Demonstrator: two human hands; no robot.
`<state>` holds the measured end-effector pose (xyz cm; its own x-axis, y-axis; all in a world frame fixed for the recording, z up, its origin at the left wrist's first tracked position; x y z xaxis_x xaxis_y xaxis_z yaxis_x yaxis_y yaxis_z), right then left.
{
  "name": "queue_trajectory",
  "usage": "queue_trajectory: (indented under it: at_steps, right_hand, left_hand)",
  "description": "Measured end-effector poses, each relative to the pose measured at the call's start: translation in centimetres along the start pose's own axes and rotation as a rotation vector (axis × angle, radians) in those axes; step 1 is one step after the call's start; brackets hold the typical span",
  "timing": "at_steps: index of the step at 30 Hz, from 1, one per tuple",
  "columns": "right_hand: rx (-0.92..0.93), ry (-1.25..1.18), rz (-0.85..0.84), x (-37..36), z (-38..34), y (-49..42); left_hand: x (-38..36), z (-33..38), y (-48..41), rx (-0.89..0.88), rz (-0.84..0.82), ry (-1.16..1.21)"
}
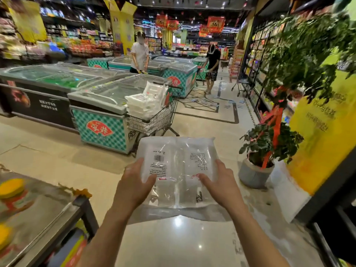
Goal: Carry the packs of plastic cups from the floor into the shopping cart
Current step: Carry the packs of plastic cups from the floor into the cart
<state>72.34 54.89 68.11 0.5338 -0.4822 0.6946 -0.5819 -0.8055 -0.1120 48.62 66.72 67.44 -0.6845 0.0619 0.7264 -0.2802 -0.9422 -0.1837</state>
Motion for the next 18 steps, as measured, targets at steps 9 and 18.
queue_trajectory:
  at_steps: [9,18]
  right_hand:
    - [0.045,-0.019,0.007,-5.9,-3.9,-20.7]
    - [0.088,-0.004,-0.031,-13.2,-1.5,-42.8]
  left_hand:
    - [-1.6,-1.1,-21.4,-0.001,-0.028,0.025]
    - [-9.0,-3.1,-41.5,0.032,-0.02,-0.042]
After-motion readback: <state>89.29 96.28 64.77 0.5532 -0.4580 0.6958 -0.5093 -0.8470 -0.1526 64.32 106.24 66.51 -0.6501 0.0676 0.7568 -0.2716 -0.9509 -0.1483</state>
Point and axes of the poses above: each hand's wrist, its own y-axis away from the middle knuckle, its own x-axis out of the back of the hand, z = x × y, the point moved 4 cm from there along -y, towards the middle knuckle
